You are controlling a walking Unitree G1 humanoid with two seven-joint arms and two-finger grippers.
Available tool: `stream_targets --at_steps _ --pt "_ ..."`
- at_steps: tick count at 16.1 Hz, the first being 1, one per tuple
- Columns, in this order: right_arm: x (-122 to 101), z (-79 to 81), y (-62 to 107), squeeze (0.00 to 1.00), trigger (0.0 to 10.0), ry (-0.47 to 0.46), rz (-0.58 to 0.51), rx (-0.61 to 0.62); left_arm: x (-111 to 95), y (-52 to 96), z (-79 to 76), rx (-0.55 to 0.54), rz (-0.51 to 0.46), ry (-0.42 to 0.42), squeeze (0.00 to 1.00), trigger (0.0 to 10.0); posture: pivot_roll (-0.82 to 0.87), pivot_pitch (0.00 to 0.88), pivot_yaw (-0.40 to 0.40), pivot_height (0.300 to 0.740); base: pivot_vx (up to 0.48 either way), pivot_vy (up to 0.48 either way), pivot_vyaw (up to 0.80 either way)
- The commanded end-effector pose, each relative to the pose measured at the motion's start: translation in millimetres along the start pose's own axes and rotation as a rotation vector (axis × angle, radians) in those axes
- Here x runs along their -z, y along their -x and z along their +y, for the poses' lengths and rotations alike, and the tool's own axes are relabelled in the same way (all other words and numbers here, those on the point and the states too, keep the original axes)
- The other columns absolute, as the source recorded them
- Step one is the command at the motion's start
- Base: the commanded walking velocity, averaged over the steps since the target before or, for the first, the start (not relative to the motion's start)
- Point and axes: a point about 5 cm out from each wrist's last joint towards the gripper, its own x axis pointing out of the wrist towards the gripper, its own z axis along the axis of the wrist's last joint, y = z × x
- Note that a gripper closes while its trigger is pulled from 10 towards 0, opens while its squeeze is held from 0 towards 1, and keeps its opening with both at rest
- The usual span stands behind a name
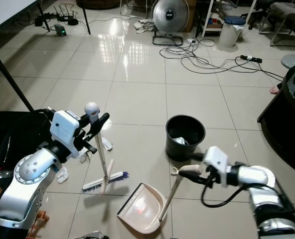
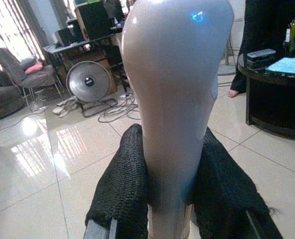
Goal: Sweep floor
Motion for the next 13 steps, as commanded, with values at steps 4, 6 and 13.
stream_targets --at_steps 4,6,13 --pt "-1 7.7 17.6 1.00 10.0 -0.037 -0.020 -0.073 -6 -3.3 6.3 -0.018 -0.032 -0.015 0.00 10.0 0.08 0.058 0.034 0.740 0.000 0.000 0.00" --pt "2 25.8 26.9 0.38 10.0 -0.034 -0.018 -0.121 -4 -4.0 4.3 -0.013 -0.031 -0.009 0.00 10.0 0.07 0.057 0.038 0.740 0.000 0.000 0.00" --pt "-11 36.2 22.4 0.00 10.0 -0.088 -0.178 0.305 2 -6.4 0.8 -0.027 -0.032 0.003 0.00 10.0 0.06 0.060 0.028 0.740 0.000 0.000 0.00"
